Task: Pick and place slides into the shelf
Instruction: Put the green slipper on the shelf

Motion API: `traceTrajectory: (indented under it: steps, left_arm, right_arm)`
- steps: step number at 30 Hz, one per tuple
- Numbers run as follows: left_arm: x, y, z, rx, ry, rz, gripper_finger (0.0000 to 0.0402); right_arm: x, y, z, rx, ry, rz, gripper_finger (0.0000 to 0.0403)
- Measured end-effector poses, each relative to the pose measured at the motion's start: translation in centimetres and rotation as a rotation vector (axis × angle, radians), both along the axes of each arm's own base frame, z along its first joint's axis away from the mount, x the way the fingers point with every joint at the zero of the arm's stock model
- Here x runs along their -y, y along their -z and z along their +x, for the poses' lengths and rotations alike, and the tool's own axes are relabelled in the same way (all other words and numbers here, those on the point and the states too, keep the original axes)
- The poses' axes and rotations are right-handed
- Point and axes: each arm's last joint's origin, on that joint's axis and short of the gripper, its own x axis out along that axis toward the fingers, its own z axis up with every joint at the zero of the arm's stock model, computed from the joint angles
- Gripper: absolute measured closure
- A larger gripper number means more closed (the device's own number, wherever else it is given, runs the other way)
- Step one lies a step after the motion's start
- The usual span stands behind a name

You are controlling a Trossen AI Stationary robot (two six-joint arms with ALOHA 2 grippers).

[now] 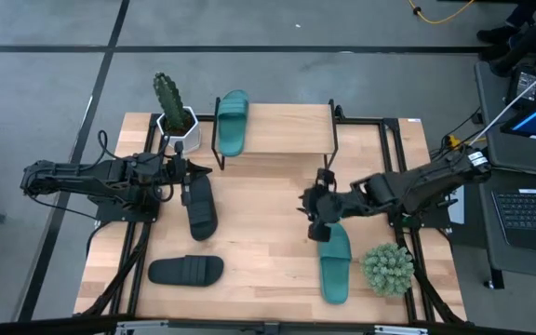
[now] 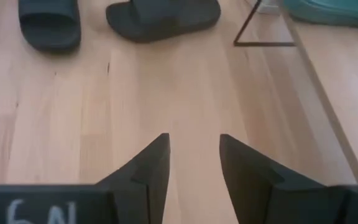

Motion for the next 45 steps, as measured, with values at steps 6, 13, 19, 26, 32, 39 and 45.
traceTrajectory:
  steps: [6, 13, 19, 26, 32, 39, 45]
  left_arm:
    - [0.0, 0.0, 0.0, 0.007, -0.007, -0.022, 0.0401]
    - [0.0, 0.0, 0.0, 0.016, -0.014, -0.048, 0.0401]
    - [0.0, 0.0, 0.0, 0.029, -0.026, -0.086, 0.0401]
    - [0.0, 0.0, 0.0, 0.040, -0.036, -0.120, 0.0401]
    - [0.0, 0.0, 0.0, 0.044, -0.036, -0.122, 0.0401]
    - [0.0, 0.0, 0.0, 0.050, -0.042, -0.142, 0.0401]
    - [0.0, 0.0, 0.0, 0.045, -0.043, -0.142, 0.0401]
  right_arm:
    - [-2.0, 0.6, -1.8, -0.076, 0.051, 0.051, 0.0262]
    - [-5.2, 1.3, -3.8, -0.116, 0.091, 0.147, 0.0262]
    - [-8.3, 1.6, -5.5, -0.123, 0.081, 0.237, 0.0262]
    - [-10.8, 2.6, -6.5, -0.146, 0.096, 0.308, 0.0262]
    - [-11.9, 4.0, -6.3, -0.195, 0.104, 0.311, 0.0262]
    - [-12.8, 6.5, -5.3, -0.244, 0.129, 0.231, 0.0262]
    - [-13.8, 9.7, -4.3, -0.319, 0.138, 0.151, 0.0262]
